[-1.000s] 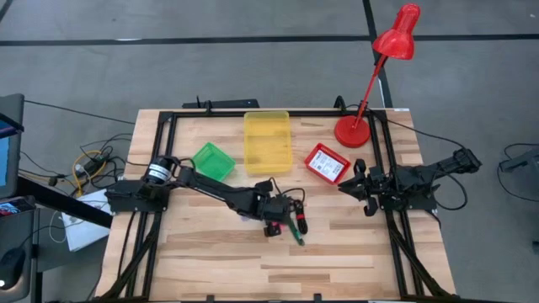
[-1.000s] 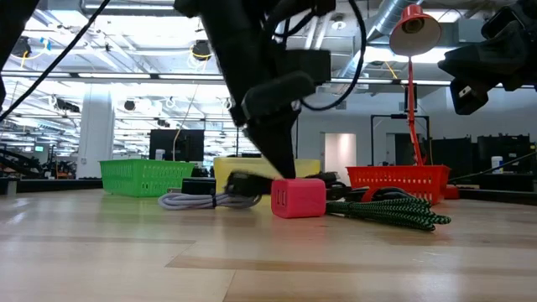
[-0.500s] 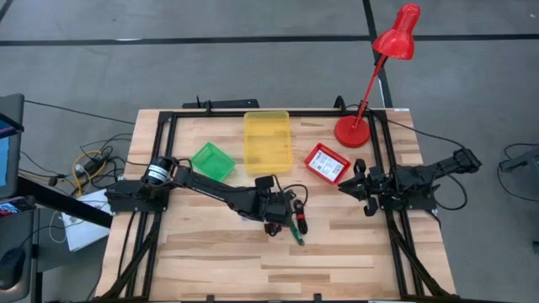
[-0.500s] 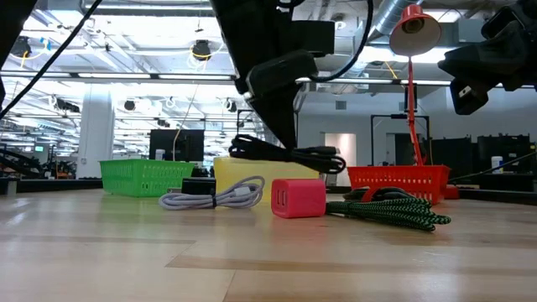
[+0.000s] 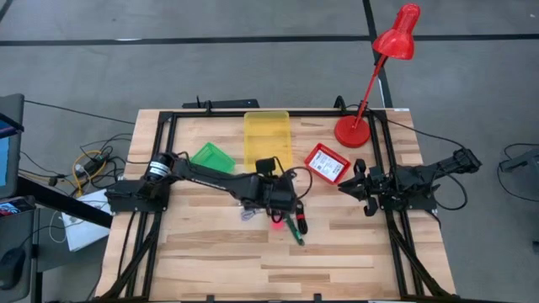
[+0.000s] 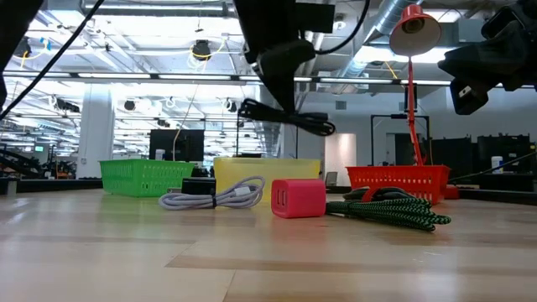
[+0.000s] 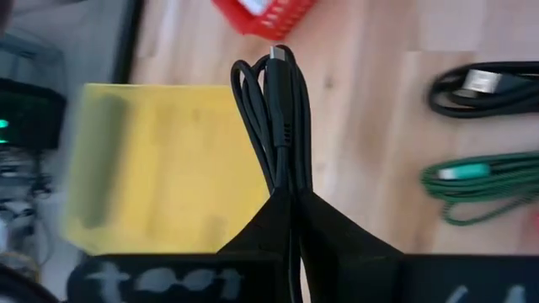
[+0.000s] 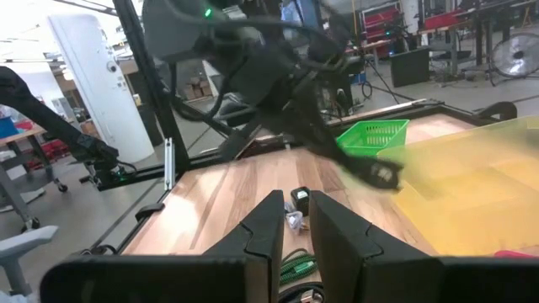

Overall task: Pick and place items into bin
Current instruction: Put the left black charger cable into the yellow bin

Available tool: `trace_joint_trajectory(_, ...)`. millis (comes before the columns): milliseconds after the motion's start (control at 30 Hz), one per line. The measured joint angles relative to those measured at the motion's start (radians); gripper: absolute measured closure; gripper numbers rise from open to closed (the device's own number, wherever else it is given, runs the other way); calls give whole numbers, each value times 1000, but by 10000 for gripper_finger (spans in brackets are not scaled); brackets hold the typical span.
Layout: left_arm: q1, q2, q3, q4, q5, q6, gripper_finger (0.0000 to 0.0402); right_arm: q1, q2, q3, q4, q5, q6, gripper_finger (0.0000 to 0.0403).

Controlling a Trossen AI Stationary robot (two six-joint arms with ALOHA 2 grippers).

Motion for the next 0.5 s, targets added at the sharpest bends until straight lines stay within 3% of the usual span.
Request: trace_joint_trajectory(500,118,-1,115,-213,-56,89,401,0,0,0,0,0,0,349)
